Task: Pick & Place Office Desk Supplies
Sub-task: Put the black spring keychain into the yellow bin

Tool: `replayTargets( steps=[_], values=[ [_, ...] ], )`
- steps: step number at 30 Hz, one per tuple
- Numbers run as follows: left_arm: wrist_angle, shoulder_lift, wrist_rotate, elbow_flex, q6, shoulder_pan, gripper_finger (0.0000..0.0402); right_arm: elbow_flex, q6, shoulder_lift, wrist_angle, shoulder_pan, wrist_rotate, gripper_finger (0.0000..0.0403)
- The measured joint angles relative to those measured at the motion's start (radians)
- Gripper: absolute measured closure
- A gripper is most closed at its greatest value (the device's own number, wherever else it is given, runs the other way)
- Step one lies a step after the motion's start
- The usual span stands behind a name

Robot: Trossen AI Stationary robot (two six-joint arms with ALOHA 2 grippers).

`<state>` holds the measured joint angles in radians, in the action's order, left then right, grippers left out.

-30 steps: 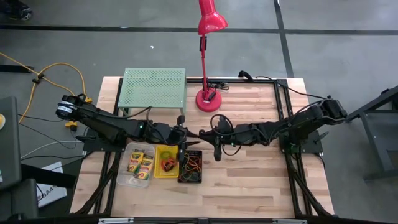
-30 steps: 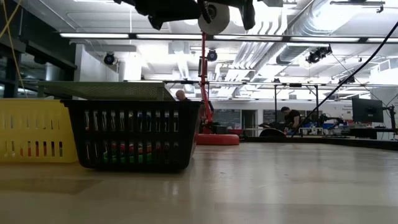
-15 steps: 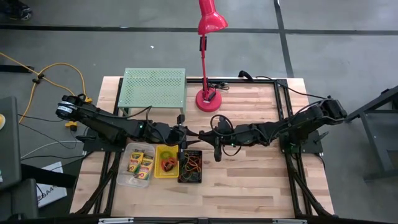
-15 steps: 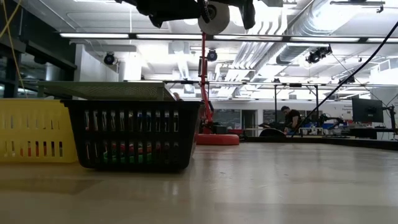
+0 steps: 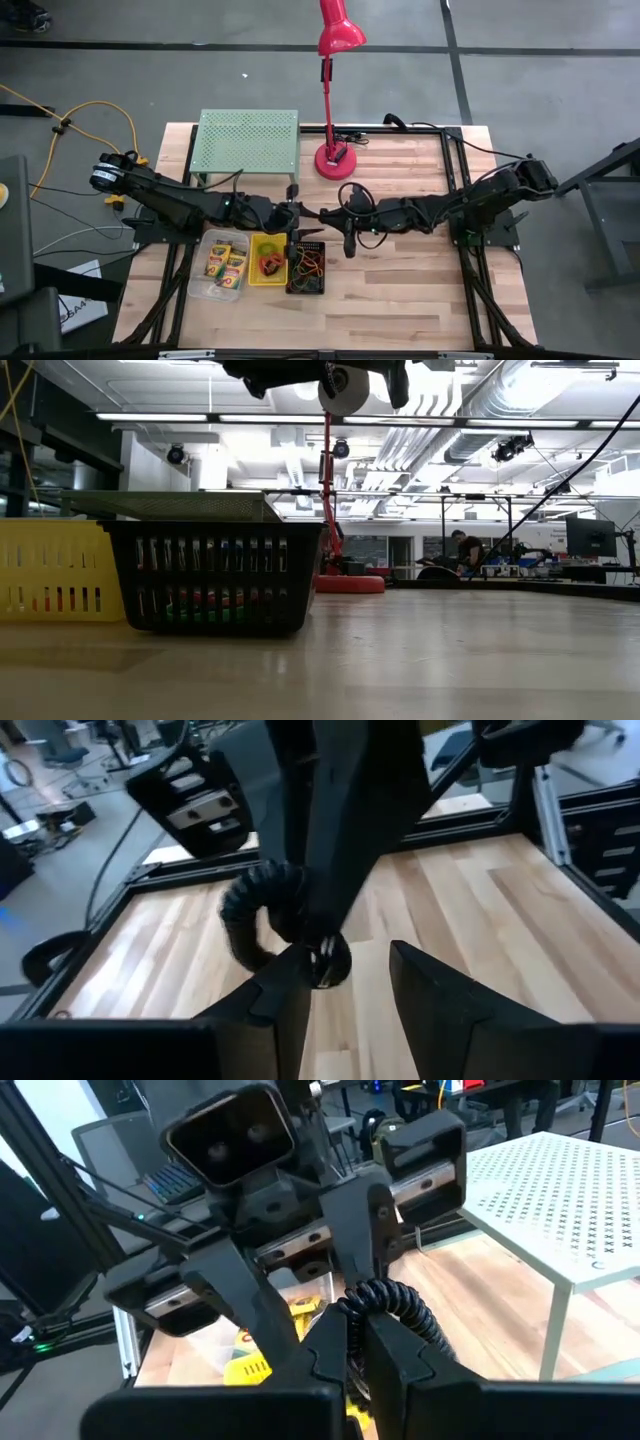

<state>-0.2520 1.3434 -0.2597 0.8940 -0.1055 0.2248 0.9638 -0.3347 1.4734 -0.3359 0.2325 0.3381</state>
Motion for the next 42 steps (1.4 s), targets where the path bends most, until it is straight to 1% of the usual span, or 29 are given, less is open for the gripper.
replayTargets(
  steps=[2, 6, 14, 18, 26, 29, 42],
  values=[
    [-0.003, 0.0, 0.019, 0.0, 0.0, -0.002, 0.027, 0.0, 0.0, 0.0, -0.012, -0.006, -0.007, 0.0394],
    [-0.008, 0.0, 0.02, 0.0, 0.0, -0.007, 0.027, 0.0, 0.018, 0.0, -0.044, -0.013, -0.029, 0.0394],
    [-0.019, 0.0, 0.02, 0.0, 0.0, -0.02, 0.0273, 0.0, 0.025, 0.0, -0.048, -0.012, -0.027, 0.0394],
    [-0.018, 0.0, 0.02, 0.0, 0.0, -0.023, 0.029, 0.0, 0.025, 0.001, -0.047, -0.012, -0.027, 0.0394],
    [-0.019, 0.0, 0.02, 0.0, 0.0, -0.023, 0.0352, 0.0, 0.025, 0.001, -0.046, -0.012, -0.029, 0.0394],
    [-0.019, 0.0, 0.02, 0.0, 0.0, -0.023, 0.0368, 0.0, 0.026, 0.001, -0.045, -0.012, -0.029, 0.0394],
    [-0.016, 0.0, 0.022, 0.0, 0.0, -0.022, 0.0377, 0.0, 0.021, 0.001, -0.042, -0.012, -0.06, 0.0394]
  ],
)
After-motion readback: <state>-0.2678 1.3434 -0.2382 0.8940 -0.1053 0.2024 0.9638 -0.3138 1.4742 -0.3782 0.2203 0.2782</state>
